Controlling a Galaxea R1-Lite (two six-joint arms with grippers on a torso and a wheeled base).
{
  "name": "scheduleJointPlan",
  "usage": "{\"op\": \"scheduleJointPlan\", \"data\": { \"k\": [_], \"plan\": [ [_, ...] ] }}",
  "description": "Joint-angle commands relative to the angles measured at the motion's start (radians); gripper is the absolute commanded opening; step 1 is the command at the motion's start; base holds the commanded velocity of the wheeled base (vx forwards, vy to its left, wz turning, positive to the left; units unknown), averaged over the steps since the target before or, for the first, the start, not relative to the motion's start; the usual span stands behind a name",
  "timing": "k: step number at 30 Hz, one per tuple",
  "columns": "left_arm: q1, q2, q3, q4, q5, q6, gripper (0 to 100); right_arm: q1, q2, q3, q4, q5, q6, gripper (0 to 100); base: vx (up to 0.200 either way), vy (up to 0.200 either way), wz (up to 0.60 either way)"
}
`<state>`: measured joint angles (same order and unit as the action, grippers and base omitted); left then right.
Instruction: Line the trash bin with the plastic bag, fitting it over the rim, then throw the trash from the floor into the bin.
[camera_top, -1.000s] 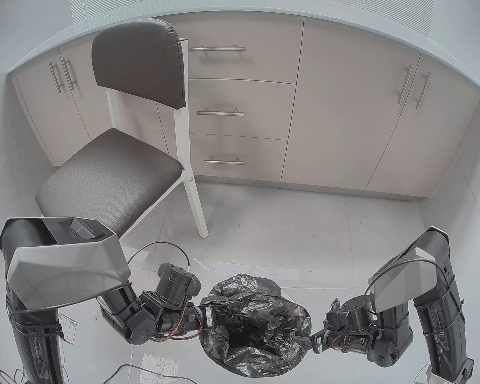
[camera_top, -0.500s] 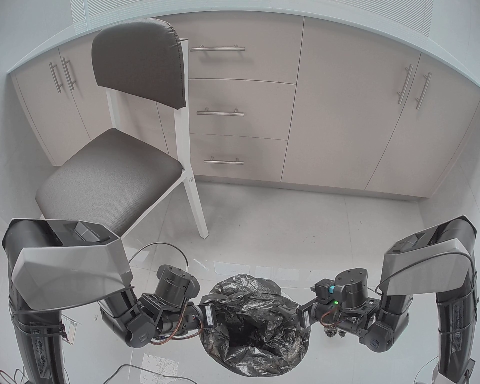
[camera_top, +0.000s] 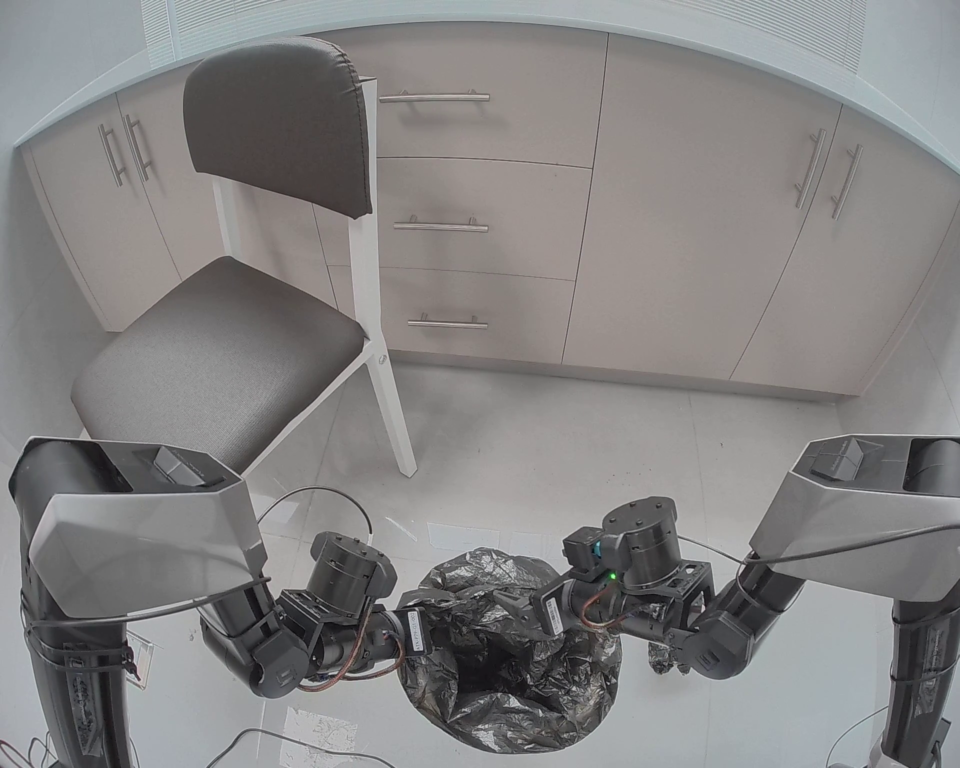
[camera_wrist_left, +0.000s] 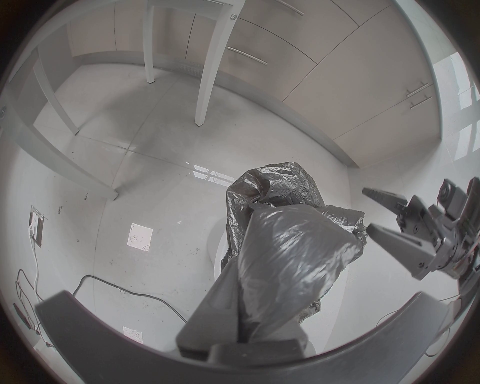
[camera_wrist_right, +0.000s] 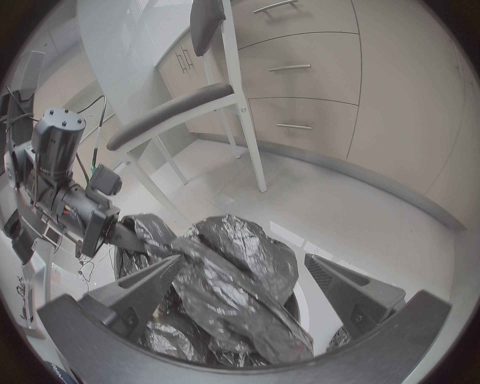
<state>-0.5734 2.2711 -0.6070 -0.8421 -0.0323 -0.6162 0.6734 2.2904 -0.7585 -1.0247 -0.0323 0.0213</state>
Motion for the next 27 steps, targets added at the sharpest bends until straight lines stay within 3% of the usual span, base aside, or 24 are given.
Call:
{"op": "scheduleJointPlan", "data": {
  "k": [1,21,27],
  "plan": [
    [0.001,-0.001,0.001,-0.002,0.000,0.000,0,0.012,0.023,-0.078,0.035,0.000,-0.006,100,0.000,0.000,0.00],
    [0.006,0.004,-0.007,-0.002,0.012,-0.002,0,0.028,0.072,-0.044,0.029,-0.006,-0.004,100,0.000,0.000,0.00],
    [0.007,0.015,-0.022,-0.005,0.015,0.003,0,0.000,0.129,-0.104,0.034,-0.008,0.003,100,0.000,0.000,0.00]
  ]
}}
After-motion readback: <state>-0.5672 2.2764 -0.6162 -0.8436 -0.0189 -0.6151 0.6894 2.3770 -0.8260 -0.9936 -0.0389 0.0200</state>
